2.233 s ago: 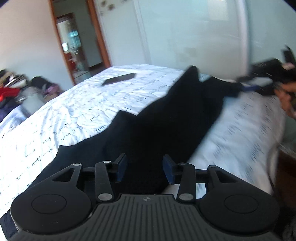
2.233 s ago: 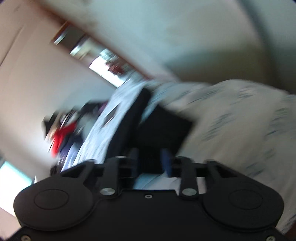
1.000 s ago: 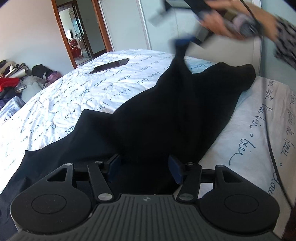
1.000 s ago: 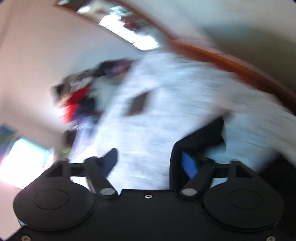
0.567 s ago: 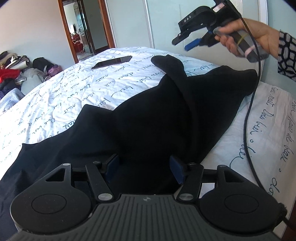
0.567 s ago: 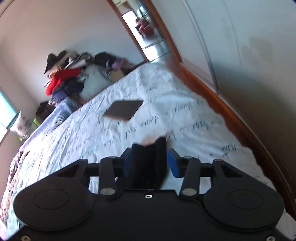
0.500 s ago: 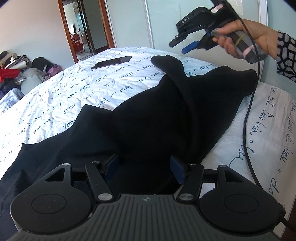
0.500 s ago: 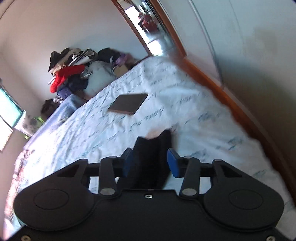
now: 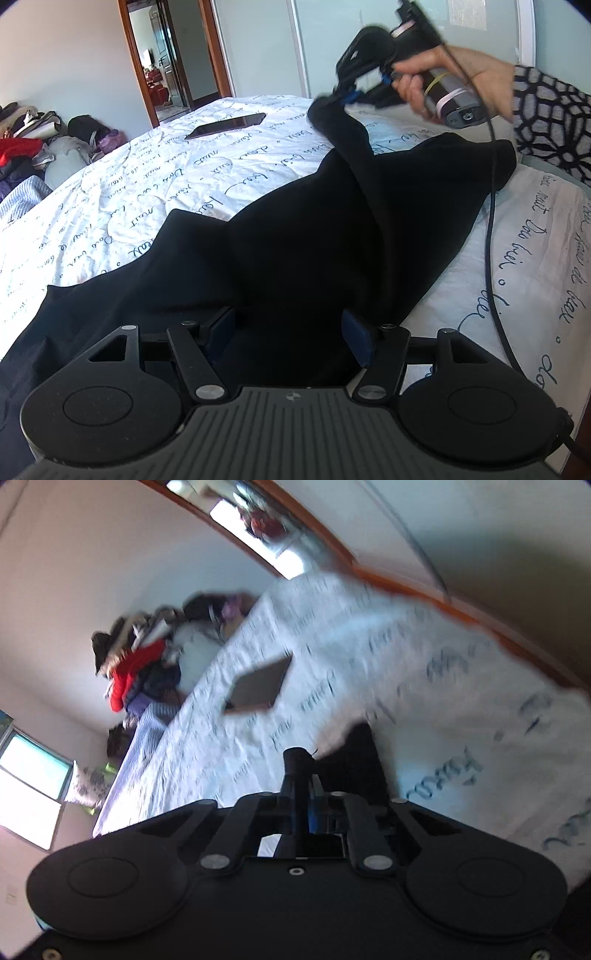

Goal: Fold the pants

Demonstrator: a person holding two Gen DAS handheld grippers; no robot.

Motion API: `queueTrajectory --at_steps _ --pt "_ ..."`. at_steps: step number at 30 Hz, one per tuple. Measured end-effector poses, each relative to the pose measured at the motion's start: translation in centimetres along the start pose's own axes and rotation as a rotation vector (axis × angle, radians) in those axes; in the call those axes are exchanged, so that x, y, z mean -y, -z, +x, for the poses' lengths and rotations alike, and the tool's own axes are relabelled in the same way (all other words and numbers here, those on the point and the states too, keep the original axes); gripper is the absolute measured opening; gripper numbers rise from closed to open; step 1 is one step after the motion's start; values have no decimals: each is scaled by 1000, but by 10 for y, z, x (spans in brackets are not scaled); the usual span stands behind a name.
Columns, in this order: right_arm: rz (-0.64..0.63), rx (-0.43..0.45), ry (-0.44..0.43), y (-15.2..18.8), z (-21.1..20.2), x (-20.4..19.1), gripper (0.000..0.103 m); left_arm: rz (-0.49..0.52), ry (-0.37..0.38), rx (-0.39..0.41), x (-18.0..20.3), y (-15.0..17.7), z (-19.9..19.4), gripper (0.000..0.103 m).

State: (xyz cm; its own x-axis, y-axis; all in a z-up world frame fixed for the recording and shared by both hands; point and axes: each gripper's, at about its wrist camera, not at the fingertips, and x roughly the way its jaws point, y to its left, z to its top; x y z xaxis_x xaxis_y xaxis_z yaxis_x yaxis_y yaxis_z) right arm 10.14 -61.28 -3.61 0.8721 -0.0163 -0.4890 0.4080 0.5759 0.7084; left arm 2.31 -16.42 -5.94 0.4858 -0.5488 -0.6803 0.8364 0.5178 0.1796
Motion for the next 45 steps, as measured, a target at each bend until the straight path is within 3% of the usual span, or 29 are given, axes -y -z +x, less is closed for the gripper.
queueTrajectory --at_steps 6,11,13,16,18,20,24,27,28,29,30,34,36,38,41,45 --pt "-26 242 -39 18 -129 -6 8 -3 12 17 -6 2 -7 68" --pt "29 301 86 60 -211 39 7 -40 57 25 -15 2 -13 69" --pt "76 256 154 75 -215 63 7 -34 56 18 -14 1 -12 69" --pt "188 201 170 88 -209 96 7 -16 49 7 -9 0 -9 69" --pt "147 183 179 87 -203 98 7 -11 52 4 -7 0 -9 69" --pt "127 184 209 88 -202 94 14 -4 46 4 -6 -1 -10 69" --pt "187 248 197 96 -216 103 19 1 36 23 -5 3 -15 72" --pt "287 235 160 105 -219 123 21 -3 37 13 -5 3 -13 72" --pt "333 219 136 107 -216 131 28 -3 37 9 -4 2 -12 72" --pt "377 209 115 108 -212 137 50 -2 38 8 -3 1 -11 73" --pt "409 212 94 110 -210 141 59 -2 39 9 -3 0 -11 72" --pt "378 223 57 102 -197 134 68 1 37 17 0 -1 -13 73" --pt "340 185 43 93 -181 131 64 1 34 15 0 -2 -13 73" --pt "308 146 64 85 -168 127 14 -2 23 9 1 -3 -11 73" --pt "213 150 68 60 -160 102 10 -21 8 5 0 -9 -8 73" --pt "-25 285 -40 27 -185 27 10 -46 7 17 -2 -17 -11 73"
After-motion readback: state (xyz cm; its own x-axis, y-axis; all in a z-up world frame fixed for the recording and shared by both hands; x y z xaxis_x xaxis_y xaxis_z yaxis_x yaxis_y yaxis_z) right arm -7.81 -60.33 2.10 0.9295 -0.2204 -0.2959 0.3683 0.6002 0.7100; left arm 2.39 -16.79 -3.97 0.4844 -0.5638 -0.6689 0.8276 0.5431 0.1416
